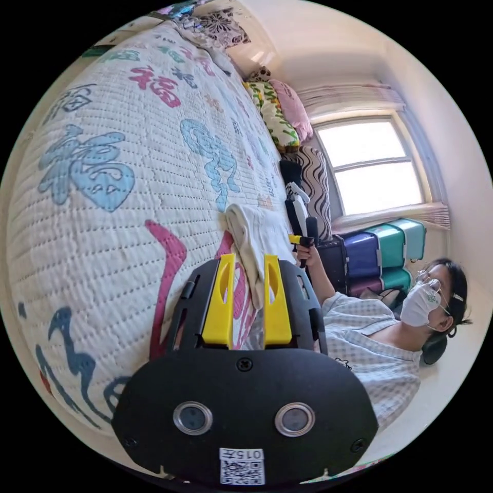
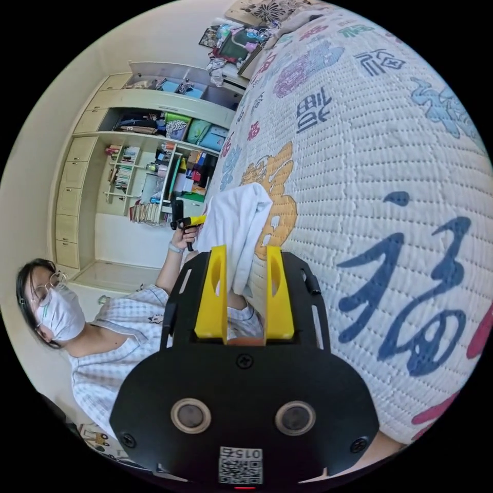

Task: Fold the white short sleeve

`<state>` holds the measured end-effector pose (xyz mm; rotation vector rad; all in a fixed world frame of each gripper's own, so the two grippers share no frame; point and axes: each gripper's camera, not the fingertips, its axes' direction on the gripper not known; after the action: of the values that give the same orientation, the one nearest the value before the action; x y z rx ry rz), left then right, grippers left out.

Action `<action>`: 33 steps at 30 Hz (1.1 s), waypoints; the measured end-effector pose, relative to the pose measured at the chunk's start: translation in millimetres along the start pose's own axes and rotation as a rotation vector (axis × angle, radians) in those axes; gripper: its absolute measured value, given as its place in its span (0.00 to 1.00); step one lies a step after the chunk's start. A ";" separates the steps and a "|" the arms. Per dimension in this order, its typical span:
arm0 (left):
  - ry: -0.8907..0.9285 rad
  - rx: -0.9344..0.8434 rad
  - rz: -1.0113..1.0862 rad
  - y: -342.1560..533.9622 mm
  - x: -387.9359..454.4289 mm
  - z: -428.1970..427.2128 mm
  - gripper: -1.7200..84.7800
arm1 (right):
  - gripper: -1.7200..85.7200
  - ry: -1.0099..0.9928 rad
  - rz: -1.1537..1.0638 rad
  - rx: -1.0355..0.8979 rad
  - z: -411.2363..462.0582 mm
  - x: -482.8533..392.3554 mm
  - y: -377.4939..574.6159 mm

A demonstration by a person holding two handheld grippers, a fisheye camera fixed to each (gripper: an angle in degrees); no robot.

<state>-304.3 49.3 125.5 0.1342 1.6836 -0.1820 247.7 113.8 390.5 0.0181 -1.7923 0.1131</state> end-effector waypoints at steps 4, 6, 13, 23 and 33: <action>0.024 -0.142 0.028 -37.6 -9.4 40.2 0.13 | 0.14 -0.021 -0.018 -0.029 -3.5 3.7 -8.6; 0.025 -0.184 0.034 -48.4 -12.9 55.8 0.12 | 0.13 -0.019 -0.024 -0.045 -7.9 4.9 -10.4; 0.116 -0.159 0.012 -56.6 -37.0 75.7 0.06 | 0.07 -0.089 -0.025 -0.001 -48.4 12.3 10.4; 0.149 -0.305 0.275 -178.8 77.2 200.5 0.02 | 0.05 0.016 -0.065 0.340 -221.2 -29.8 108.4; 0.194 -0.632 0.490 -332.3 225.2 469.7 0.02 | 0.06 0.096 0.064 0.823 -386.1 -16.5 242.0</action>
<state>61.2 -373.5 -138.1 0.0852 1.7703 0.7449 608.8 387.3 442.5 0.5324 -1.5422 0.8722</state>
